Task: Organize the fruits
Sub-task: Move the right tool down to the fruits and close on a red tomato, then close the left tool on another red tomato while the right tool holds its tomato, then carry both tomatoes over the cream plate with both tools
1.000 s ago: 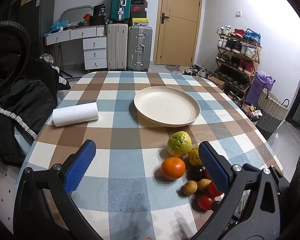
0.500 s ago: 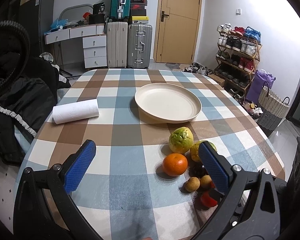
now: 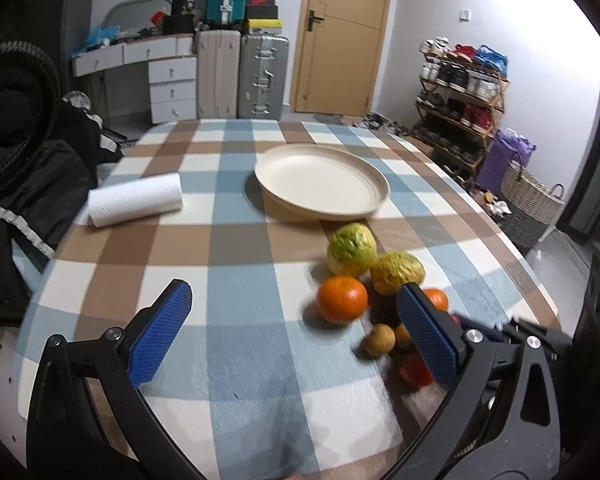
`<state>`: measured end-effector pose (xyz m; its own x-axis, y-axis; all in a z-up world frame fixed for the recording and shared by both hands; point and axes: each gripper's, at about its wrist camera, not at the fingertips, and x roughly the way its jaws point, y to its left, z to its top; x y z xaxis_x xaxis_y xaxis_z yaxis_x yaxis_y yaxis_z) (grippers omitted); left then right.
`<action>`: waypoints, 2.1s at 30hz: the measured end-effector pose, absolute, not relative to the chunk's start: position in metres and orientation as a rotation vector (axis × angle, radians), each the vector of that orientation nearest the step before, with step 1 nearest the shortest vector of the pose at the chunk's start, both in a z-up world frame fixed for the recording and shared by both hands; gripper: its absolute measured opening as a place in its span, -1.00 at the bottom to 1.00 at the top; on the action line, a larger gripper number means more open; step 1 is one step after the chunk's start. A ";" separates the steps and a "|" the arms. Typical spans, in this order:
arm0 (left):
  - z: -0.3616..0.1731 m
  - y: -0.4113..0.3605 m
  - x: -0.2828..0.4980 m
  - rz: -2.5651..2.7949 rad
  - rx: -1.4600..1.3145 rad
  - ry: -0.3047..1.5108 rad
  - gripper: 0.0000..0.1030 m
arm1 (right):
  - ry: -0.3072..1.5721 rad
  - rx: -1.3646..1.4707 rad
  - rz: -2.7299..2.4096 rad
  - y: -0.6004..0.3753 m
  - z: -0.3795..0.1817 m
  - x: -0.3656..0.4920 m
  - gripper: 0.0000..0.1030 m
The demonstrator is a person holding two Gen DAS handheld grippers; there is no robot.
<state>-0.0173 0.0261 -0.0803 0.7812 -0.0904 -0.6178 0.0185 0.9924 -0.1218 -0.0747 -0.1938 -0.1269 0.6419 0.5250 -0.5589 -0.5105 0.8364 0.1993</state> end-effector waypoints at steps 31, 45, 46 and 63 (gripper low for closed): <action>-0.137 -0.053 -0.003 -0.346 -0.120 0.925 0.34 | 0.575 0.095 0.508 -0.242 -0.117 -0.077 -0.43; -0.146 -0.054 0.006 -0.418 -0.207 0.960 -0.39 | 0.568 0.104 0.497 -0.243 -0.116 -0.078 -0.43; -0.146 -0.054 0.007 -0.422 -0.214 0.958 -0.40 | 0.567 0.105 0.498 -0.243 -0.115 -0.078 -0.43; -0.077 -0.004 0.009 -0.452 -0.335 0.774 -0.40 | 0.563 0.173 0.553 -0.242 -0.090 -0.045 -0.44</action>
